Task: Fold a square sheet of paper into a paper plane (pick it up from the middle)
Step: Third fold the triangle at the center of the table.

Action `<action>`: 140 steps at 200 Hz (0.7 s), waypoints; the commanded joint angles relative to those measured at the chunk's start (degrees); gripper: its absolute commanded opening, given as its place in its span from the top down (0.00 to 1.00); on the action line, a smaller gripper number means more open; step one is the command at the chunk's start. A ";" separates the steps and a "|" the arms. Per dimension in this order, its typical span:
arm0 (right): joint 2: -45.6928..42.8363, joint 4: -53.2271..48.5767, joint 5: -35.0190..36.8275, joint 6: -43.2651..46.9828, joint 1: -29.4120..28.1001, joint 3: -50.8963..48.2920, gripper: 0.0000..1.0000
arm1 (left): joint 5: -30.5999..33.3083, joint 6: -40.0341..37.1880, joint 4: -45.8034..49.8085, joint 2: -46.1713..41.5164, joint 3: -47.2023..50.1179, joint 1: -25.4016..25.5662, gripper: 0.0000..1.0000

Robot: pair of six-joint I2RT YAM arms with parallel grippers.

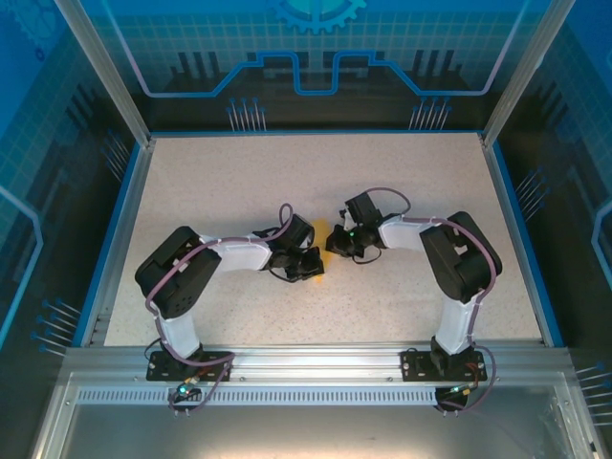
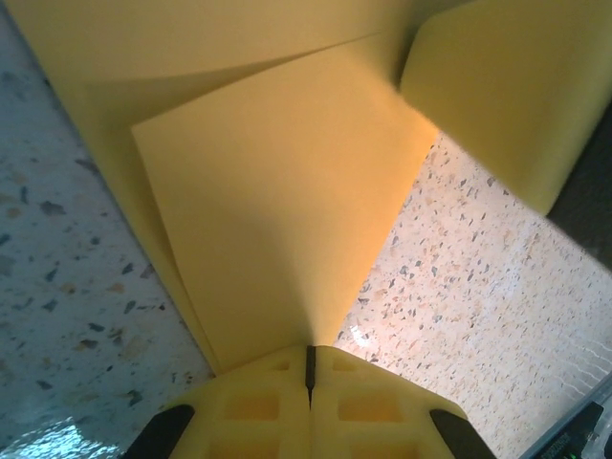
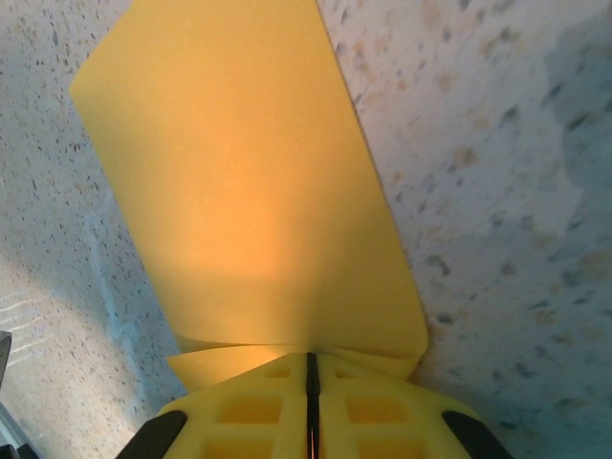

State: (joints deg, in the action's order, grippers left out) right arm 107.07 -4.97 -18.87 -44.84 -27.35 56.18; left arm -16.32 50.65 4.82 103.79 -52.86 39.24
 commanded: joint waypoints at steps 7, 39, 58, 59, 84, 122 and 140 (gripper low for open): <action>2.15 0.28 -0.30 7.92 5.64 0.24 0.90 | 1.53 -1.88 7.61 1.76 1.95 0.53 0.95; -1.35 1.34 0.07 10.84 7.76 -1.14 0.88 | 1.54 -2.39 7.94 1.51 1.64 0.48 0.95; -6.32 1.86 -2.19 12.09 6.46 -2.04 0.87 | 1.53 -2.72 8.27 1.51 0.93 0.51 0.95; -6.32 1.86 -2.19 12.09 6.46 -2.04 0.87 | 1.54 -2.74 8.27 1.46 0.92 0.54 0.95; -9.83 0.72 -2.01 13.27 2.59 -2.65 0.87 | 1.79 -3.10 8.75 1.67 0.09 0.48 0.95; -4.82 0.93 -2.92 11.26 -0.99 -2.75 0.88 | 1.89 -3.10 8.78 1.55 -0.19 0.49 0.96; -2.25 2.17 -3.67 10.52 -1.44 -2.66 0.88 | 1.99 -3.08 8.80 1.34 -0.09 0.48 0.96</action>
State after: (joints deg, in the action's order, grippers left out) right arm 100.88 -3.31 -21.23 -33.45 -28.18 54.08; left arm -16.32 48.99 6.55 103.79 -53.49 39.27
